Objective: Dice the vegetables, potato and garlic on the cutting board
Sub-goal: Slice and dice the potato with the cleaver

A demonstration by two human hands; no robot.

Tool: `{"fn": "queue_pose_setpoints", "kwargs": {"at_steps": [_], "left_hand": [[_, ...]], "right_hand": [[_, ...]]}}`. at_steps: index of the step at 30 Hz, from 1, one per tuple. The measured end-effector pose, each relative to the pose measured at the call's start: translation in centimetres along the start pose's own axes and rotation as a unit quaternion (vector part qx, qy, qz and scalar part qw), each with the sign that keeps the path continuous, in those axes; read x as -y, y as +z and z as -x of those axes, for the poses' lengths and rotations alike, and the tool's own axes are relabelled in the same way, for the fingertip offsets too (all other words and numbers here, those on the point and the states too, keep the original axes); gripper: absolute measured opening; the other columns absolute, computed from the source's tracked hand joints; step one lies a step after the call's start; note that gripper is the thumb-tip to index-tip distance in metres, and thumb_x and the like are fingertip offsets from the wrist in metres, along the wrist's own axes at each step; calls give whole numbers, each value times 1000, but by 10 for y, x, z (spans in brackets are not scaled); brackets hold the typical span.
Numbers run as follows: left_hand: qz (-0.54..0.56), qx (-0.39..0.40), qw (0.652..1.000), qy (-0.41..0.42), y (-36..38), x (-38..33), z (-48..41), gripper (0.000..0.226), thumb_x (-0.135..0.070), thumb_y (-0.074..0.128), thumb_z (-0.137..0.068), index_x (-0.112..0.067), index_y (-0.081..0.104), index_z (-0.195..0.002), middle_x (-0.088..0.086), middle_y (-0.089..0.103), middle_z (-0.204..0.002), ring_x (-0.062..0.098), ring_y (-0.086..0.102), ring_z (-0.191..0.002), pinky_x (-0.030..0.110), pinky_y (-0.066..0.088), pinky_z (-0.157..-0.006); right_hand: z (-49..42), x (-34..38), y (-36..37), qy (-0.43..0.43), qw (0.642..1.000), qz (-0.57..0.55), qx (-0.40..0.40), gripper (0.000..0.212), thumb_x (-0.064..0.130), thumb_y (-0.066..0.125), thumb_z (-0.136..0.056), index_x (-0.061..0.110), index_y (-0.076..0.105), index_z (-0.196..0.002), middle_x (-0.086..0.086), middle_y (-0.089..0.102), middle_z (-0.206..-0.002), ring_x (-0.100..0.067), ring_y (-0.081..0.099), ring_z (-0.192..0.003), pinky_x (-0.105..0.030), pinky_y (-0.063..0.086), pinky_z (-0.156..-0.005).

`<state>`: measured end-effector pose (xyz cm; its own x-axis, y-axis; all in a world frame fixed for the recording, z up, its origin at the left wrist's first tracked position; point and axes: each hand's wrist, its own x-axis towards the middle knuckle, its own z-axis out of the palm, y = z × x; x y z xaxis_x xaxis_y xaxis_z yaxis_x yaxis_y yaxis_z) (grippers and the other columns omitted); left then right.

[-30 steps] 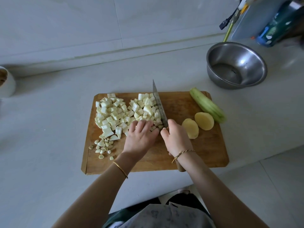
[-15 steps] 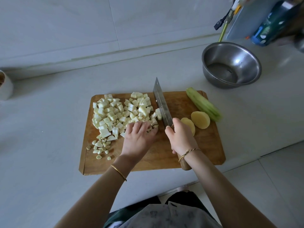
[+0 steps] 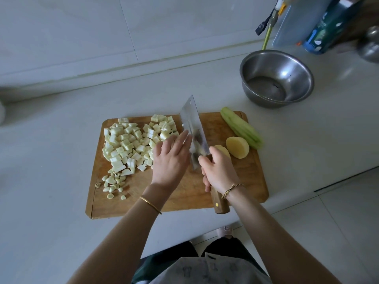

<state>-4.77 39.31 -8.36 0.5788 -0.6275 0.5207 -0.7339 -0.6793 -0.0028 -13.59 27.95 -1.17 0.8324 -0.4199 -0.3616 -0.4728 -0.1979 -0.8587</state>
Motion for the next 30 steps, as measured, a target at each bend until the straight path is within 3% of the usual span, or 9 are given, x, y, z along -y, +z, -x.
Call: {"fn": "queue_pose_setpoints", "kwargs": {"at_steps": [5,8,11,14,17,20,23,26,30], "left_hand": [[-21,22,999,8,5,6,-1,37,-11,58,-86,-11,63,-122,-1,61,-128,24,48,-111,43,36,-86],[-38,33,999,6,5,12,3,28,-6,59,-84,-11,67,-111,-3,63,-122,25,51,-109,44,37,-86],[-44,24,999,16,4,14,5,26,-5,59,-82,-12,69,-105,-4,64,-120,25,49,-107,44,37,-85],[-39,0,999,-17,-3,6,-4,22,-10,61,-83,-14,70,-103,-5,65,-118,23,48,-105,41,35,-84],[44,-8,997,-66,-13,-17,-17,23,-19,55,-87,-13,69,-103,-1,65,-116,24,45,-102,41,38,-83],[215,139,958,-131,-24,-49,-30,38,-30,56,-90,-13,60,-124,4,56,-127,24,42,-114,43,43,-96],[303,293,880,-219,-23,-77,-35,83,-42,72,-80,-18,30,-147,4,33,-145,24,27,-133,36,26,-110],[212,337,895,-201,-10,-97,-38,105,-49,78,-70,-17,17,-149,5,27,-146,26,26,-132,37,29,-108],[136,342,909,-197,0,-105,-41,95,-48,79,-68,-12,29,-140,6,34,-136,26,31,-124,38,38,-101]], "right_hand": [[-4,4,2,40,993,-111,10,11,12,45,-93,10,44,-83,-4,45,-59,-13,38,-32,-28,43,-37],[-6,2,-1,35,992,-121,6,12,9,46,-93,5,44,-81,-4,44,-57,-14,38,-32,-28,42,-36],[-4,1,-15,14,993,-121,-5,20,8,46,-93,12,40,-74,-3,44,-56,-13,38,-31,-26,41,-35],[-3,0,-42,0,994,-111,-16,27,10,48,-94,27,38,-75,4,45,-49,-12,38,-31,-25,40,-35],[0,-2,-76,-15,994,-101,-28,19,10,49,-94,14,42,-77,5,44,-47,-15,36,-31,-25,39,-35],[1,-5,-108,-34,997,-55,-37,26,7,49,-92,10,36,-70,-2,44,-51,-18,36,-30,-30,40,-37],[-4,-13,-125,-51,998,0,-25,33,9,49,-92,14,29,-66,-7,44,-54,-20,40,-29,-38,40,-38],[-12,-20,-132,-65,995,70,9,31,12,49,-92,13,30,-67,-16,46,-56,-22,46,-30,-38,40,-37],[-15,-25,-127,-84,990,109,38,30,13,47,-93,13,31,-67,-16,47,-53,-23,49,-32,-28,36,-35]]}}
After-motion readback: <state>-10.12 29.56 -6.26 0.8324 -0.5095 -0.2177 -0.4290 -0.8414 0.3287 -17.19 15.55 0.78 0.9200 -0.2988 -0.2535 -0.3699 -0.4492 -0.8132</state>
